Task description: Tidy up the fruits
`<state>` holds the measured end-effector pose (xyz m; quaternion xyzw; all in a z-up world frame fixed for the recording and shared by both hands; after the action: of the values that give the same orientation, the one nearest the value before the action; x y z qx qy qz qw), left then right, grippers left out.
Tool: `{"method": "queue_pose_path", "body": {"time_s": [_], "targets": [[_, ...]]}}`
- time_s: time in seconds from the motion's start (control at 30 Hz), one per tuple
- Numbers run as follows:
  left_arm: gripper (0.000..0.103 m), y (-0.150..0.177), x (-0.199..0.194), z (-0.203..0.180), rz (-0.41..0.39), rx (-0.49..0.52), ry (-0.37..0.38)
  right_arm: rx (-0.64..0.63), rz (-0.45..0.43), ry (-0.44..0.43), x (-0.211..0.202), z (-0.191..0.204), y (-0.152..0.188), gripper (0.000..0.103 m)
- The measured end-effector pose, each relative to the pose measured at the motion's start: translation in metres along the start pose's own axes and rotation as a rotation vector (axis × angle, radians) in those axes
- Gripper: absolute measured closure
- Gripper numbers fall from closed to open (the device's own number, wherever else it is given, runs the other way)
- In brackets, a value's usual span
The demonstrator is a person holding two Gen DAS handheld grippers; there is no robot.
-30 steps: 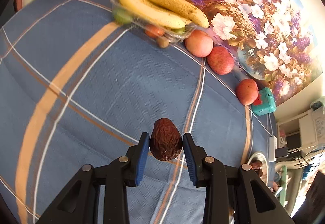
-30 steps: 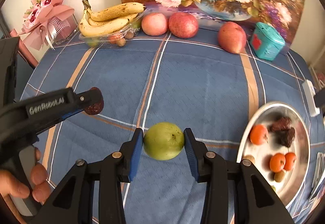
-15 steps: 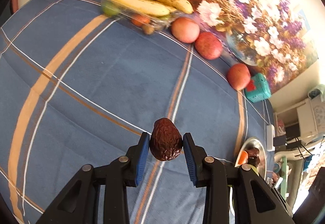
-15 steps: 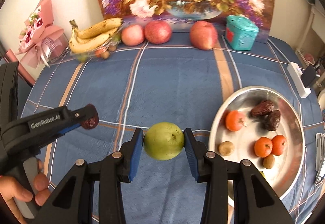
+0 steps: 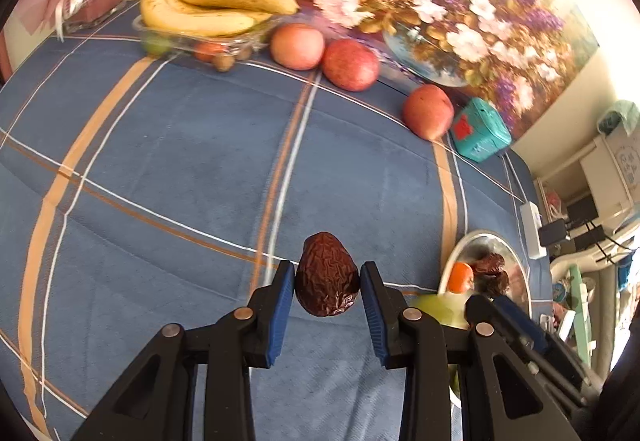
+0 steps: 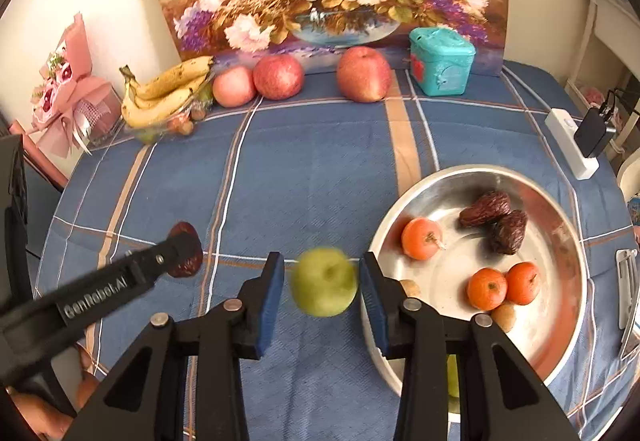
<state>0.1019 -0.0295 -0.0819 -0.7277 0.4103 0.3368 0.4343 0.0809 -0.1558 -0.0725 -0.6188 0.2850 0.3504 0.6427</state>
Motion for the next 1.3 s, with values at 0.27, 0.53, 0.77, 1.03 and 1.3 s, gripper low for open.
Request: {"method": "queue_pose_path", "body": {"time_s": [0.27,0.53,0.77,1.03,1.3], "targets": [[0.067,0.0,0.011,0.008,0.018,-0.044,-0.013,0.014,-0.008,-0.028,0.0,-0.018,-0.001,0.063],[0.067,-0.033,-0.009,0.083,-0.085,-0.176,-0.117,-0.023,0.054,-0.216,0.034,0.043,-0.001,0.063],[0.067,-0.05,-0.014,0.144,-0.147,-0.309,-0.166,-0.084,0.073,-0.31,0.07,0.109,-0.016,0.062],[0.067,-0.068,-0.005,0.177,-0.159,-0.384,-0.145,-0.133,0.11,-0.296,0.119,0.154,-0.047,0.051],[0.067,-0.083,0.007,0.184,-0.164,-0.371,-0.151,-0.201,0.179,-0.217,0.162,0.168,-0.054,0.051]]}}
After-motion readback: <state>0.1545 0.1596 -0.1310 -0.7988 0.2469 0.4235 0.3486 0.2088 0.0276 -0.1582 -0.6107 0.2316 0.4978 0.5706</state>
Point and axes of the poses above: each gripper's, at about its wrist camera, not at the fingertips, and x roughly the way its jaws point, z to its left, y to its underside, the point moved 8 cm from there along x, roughly the way its jaws point, and after that the axes turned 5 degrees about -x, right-handed, at the moved point
